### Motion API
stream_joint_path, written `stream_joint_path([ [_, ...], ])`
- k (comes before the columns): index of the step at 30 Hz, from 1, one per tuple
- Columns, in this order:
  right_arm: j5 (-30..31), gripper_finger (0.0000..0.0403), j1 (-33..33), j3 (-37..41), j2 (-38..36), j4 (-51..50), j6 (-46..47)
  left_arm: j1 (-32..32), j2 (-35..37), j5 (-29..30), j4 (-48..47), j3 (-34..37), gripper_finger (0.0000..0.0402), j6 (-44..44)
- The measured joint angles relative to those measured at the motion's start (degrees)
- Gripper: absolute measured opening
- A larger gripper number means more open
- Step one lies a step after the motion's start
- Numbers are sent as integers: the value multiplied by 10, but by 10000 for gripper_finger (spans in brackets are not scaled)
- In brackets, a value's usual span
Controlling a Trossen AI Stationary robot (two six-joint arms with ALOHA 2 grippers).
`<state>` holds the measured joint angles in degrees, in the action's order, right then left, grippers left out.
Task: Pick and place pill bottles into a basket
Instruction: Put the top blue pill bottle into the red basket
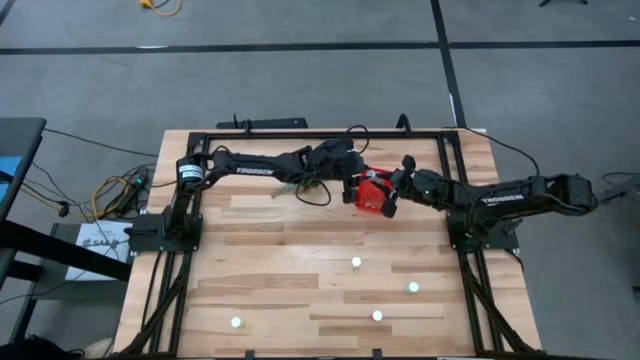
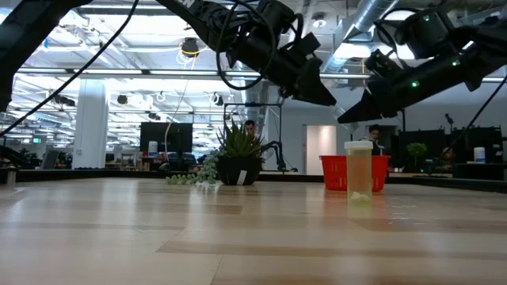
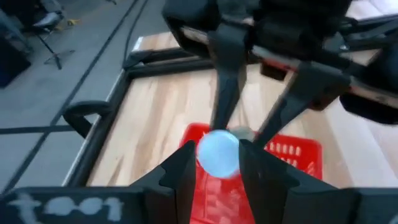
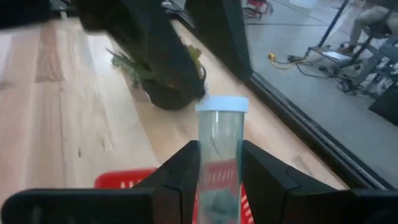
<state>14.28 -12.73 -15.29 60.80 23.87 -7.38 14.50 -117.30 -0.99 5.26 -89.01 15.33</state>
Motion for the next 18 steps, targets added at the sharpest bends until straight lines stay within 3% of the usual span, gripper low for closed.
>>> stream_joint_path([
  [6,-13,103,-14,16,0,25,5,11,0,7,27,-1,110,-2],
  [12,-24,103,-37,16,3,27,9,23,0,-35,57,-1,110,-25],
  [18,-44,103,-58,16,52,71,11,28,0,-38,59,-1,110,-26],
])
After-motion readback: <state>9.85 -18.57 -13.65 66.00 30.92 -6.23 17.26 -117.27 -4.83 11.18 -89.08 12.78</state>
